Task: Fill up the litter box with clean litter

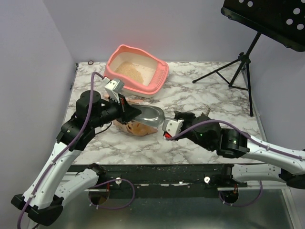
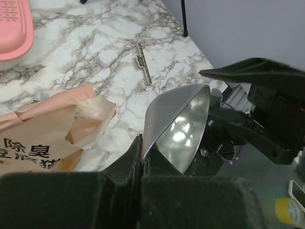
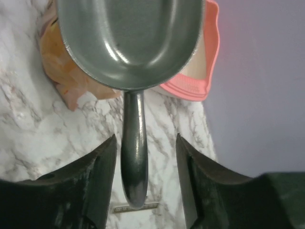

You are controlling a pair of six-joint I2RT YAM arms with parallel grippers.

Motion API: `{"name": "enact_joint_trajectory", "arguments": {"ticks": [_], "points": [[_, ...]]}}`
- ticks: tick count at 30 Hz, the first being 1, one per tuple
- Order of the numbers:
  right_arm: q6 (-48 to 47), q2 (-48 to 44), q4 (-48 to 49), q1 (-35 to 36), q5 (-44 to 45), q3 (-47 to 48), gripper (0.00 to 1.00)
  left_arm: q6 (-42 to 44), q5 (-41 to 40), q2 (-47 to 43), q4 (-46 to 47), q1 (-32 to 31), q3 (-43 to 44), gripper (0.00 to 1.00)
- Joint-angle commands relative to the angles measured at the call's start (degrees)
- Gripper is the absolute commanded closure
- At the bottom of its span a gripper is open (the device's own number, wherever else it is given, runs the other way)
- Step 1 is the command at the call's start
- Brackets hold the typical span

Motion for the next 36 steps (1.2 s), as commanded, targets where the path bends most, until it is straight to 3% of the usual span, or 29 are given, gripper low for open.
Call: {"name": "enact_joint_trajectory", "arguments": {"ticks": [1,7,10,13,16,19,24,30,36], "points": [[5.0,0.4,9.2,-1.2,3.2,-0.2,0.24,5.3,-6.0,-3.0,0.6,-0.2,-0.3,1.0],[16.3,4.0,8.8,-8.8,-3.9,6.0,0.08,10.9,-21.6,-6.1,-1.6,-0.2,-0.7,1.0],[21.5,7.2,8.8,-12.1,-6.0,9.9,0.08,13.3,-26.2,-6.4,-1.3,-0.2,-1.6,1.0],[30.6,10.2,8.6,-17.9,-12.2,13.8,0.09,15.3,-24.8,-6.9,0.8,-0.1,-3.2,1.0],[43.0,14.2,6.0,-27.3,-25.9,18.8,0.16,16.0,-23.3,-7.2,2.0,0.1,-4.1,1.0],[48.6,17.1,7.2,-32.6,-37.0,20.4,0.19,15.5,-22.2,-7.8,3.3,0.3,-4.3,1.0],[56.7,15.2,20.6,-38.7,-52.4,12.1,0.23,13.2,-18.8,-8.0,5.0,0.7,-3.9,1.0],[67.4,8.0,45.5,-45.1,-68.7,-6.8,0.23,10.7,-13.3,-7.2,7.1,0.8,-4.0,1.0],[76.3,5.6,60.5,-47.3,-76.4,-16.4,0.21,9.3,-10.9,-7.4,8.4,0.8,-4.2,1.0]]}}
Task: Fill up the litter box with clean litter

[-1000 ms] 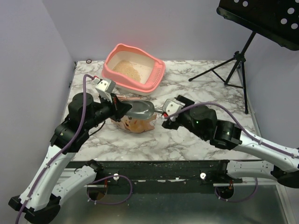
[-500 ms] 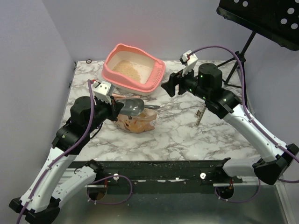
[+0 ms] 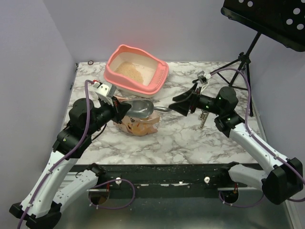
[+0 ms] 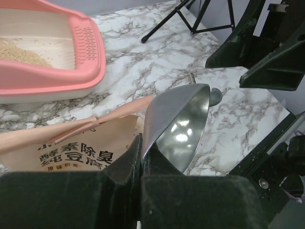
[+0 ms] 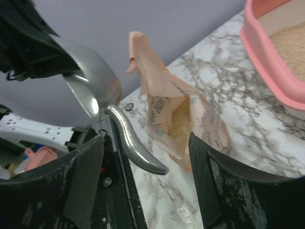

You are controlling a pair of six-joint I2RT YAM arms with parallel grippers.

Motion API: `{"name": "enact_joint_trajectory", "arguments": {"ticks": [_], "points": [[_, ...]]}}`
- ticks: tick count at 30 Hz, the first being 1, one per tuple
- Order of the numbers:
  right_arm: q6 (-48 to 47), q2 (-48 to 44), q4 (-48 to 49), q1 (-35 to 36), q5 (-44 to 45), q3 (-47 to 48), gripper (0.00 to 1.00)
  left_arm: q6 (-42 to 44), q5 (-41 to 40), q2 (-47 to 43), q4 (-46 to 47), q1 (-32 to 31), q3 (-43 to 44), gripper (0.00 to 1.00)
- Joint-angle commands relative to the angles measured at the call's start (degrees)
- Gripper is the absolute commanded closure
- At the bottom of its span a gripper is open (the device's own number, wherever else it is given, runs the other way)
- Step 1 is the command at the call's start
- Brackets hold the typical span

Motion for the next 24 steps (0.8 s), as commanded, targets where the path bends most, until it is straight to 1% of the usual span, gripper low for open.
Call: {"name": "enact_joint_trajectory", "arguments": {"ticks": [1,5,9,10,13,22,24], "points": [[9.8,-2.2,19.6,-0.6,-11.2,-5.2,0.21,-2.2,4.0,-0.7,4.6,0.4,0.5,1.0],[14.4,-1.2,27.4,-0.8,-12.3,-8.1,0.21,-3.0,6.1,-0.5,6.8,0.4,0.2,1.0],[21.9,1.1,42.1,-0.9,-14.3,-11.8,0.2,-3.5,6.2,-0.2,8.2,0.4,-0.1,1.0],[23.4,1.9,44.1,-0.9,-15.1,-11.9,0.2,-3.5,6.7,-0.2,8.8,0.4,-0.3,1.0],[25.5,3.6,47.7,-0.9,-15.6,-12.2,0.2,-4.5,8.3,0.1,10.3,0.4,-0.6,1.0],[31.3,6.7,57.4,-0.9,-17.3,-12.7,0.21,-6.6,9.9,1.8,14.3,0.4,-1.3,1.0],[32.2,7.1,59.0,-0.9,-17.2,-13.0,0.23,-6.8,9.4,2.1,15.0,0.4,-1.6,1.0]]}}
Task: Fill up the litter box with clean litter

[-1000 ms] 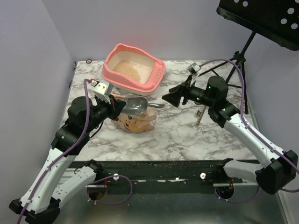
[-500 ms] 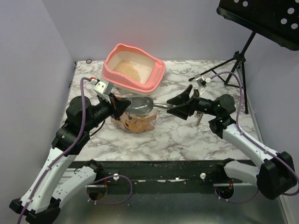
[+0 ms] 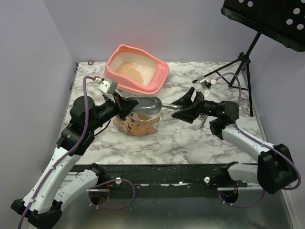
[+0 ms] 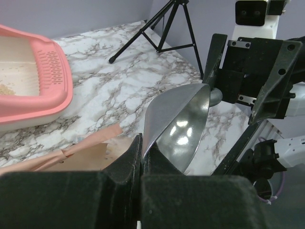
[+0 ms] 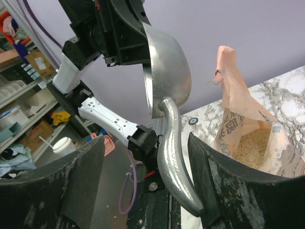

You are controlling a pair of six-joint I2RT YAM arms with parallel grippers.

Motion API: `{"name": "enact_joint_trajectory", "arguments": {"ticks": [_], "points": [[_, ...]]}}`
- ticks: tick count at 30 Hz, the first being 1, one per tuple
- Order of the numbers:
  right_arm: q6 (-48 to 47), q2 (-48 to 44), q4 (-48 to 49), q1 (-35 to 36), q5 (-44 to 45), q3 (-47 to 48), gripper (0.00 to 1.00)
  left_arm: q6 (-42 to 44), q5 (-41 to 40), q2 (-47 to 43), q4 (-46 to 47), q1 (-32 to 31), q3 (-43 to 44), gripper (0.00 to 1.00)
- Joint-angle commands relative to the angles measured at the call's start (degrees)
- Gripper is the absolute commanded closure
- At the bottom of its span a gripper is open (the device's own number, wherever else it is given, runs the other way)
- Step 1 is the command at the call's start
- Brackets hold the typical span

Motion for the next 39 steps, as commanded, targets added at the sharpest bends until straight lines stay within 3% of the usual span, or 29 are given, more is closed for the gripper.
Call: {"name": "enact_joint_trajectory", "arguments": {"ticks": [1,4,13,20,39], "points": [[3.3,1.0,8.6,-0.2,-1.9,-1.1,0.25,-1.9,0.9,0.3,5.8,0.3,-0.5,1.0],[3.3,1.0,10.2,-0.2,-1.1,-1.7,0.31,-2.7,1.0,0.5,7.1,0.3,-1.2,1.0],[3.4,2.3,14.4,-0.2,1.3,-2.0,0.34,-4.0,2.2,1.5,7.4,0.3,-2.0,1.0],[5.7,4.9,19.2,-0.2,2.1,-1.4,0.43,-4.3,2.1,0.9,7.2,0.3,-2.6,1.0],[9.4,9.0,28.9,-0.2,5.0,-1.3,0.55,-4.9,0.7,-1.0,7.0,0.3,-4.7,1.0]]}}
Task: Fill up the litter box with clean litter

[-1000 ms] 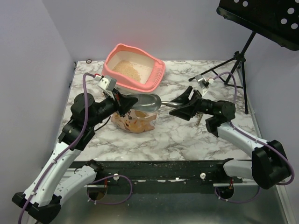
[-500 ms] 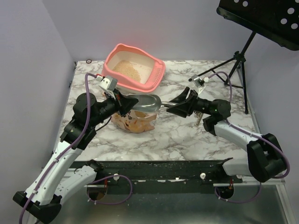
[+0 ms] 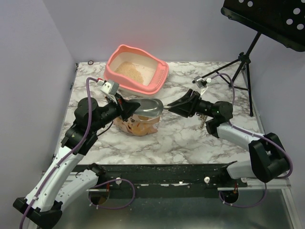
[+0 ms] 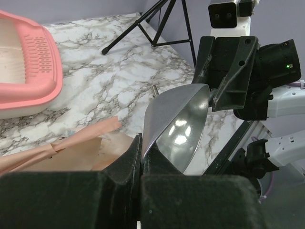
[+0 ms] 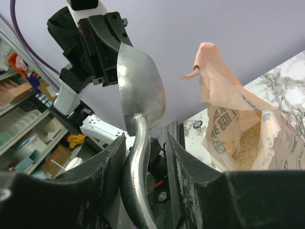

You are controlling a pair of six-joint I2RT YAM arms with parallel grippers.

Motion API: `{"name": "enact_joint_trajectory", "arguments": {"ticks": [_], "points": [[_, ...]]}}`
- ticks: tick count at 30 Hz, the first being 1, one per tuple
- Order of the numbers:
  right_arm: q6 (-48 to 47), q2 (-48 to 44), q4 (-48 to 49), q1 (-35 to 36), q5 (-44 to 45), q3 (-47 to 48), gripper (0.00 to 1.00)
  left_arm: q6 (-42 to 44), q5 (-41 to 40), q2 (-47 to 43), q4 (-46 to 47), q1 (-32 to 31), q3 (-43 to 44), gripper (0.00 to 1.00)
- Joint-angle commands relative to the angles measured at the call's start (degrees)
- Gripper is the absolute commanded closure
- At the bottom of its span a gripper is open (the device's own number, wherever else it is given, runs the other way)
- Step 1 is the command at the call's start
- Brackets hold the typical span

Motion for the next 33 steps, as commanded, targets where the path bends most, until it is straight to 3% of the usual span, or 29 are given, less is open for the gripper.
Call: {"name": "enact_joint_trajectory", "arguments": {"ticks": [1,2,6,7,11,12,14,17,21,27,33], "points": [[2.2,2.1,20.8,0.0,0.5,0.4,0.57,-0.8,-0.9,-1.0,2.7,0.3,-0.2,1.0],[2.2,2.2,20.7,0.0,0.6,0.5,0.6,-0.7,-0.9,-0.9,2.6,0.3,-0.2,1.0],[1.5,1.9,20.8,0.0,0.1,0.4,0.98,-0.3,-1.1,-0.4,2.5,0.3,-0.3,1.0],[1.4,1.6,20.7,0.0,0.5,0.0,0.99,-0.2,-1.4,-0.2,2.6,0.3,-0.4,1.0],[1.2,0.8,20.6,0.0,0.1,-0.3,0.99,0.7,-2.9,0.5,2.6,0.3,-0.4,1.0],[1.3,0.5,20.4,0.0,0.4,-0.4,0.99,1.1,-3.2,0.7,2.4,0.3,-0.1,0.95],[1.1,-0.4,18.8,0.0,0.4,-0.7,0.99,2.5,-3.9,1.2,1.4,0.3,0.9,0.67],[-2.0,-3.5,11.8,0.0,1.0,-0.7,0.99,6.5,-4.7,1.1,-0.2,0.3,2.3,0.46],[-12.8,-11.2,-6.2,0.0,3.7,0.0,0.99,15.3,-9.6,1.1,-5.1,0.2,4.9,0.42],[-28.7,-21.6,-42.7,0.0,11.5,7.0,0.99,22.6,-16.9,1.0,-7.8,0.2,5.8,0.32],[-35.7,-27.5,-62.9,0.1,18.6,11.8,0.99,37.8,-24.4,4.1,-13.3,-1.7,8.8,0.3]]}}
